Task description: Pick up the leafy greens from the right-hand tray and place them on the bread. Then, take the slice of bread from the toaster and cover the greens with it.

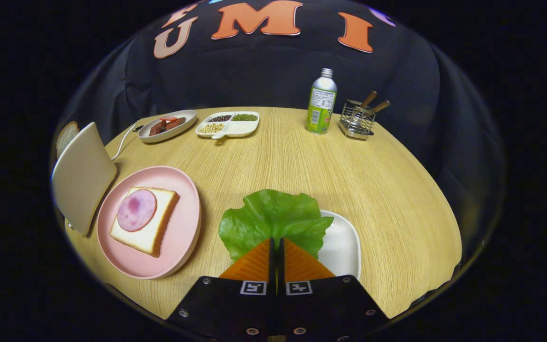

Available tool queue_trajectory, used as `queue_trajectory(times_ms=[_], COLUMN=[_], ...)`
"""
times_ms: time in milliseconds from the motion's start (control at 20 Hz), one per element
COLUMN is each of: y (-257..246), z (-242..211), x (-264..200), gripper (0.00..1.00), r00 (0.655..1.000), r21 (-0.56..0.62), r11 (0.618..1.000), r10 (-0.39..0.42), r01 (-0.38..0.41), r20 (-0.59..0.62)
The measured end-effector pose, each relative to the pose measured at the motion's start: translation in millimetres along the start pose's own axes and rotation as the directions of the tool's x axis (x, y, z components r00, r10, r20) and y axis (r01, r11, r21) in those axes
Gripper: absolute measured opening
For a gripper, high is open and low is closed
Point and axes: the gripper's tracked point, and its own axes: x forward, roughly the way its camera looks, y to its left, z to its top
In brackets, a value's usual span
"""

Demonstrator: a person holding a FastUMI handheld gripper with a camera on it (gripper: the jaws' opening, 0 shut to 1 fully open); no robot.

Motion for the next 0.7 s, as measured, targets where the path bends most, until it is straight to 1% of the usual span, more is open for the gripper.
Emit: queue_trajectory(times_ms=[100, 450, 700], y=[-3, -4, 8], z=[6, 32, 58], x=[-7, -34, -54], gripper=[0.01, 0.00, 0.00], r00=[1.000, 0.997, 0.992], r21=[0.015, 0.014, 0.021], r11=[1.000, 1.000, 1.000], r10=[-0.004, -0.017, -0.008], r01=[0.004, 0.016, 0.005], r20=[0.014, 0.079, 0.127])
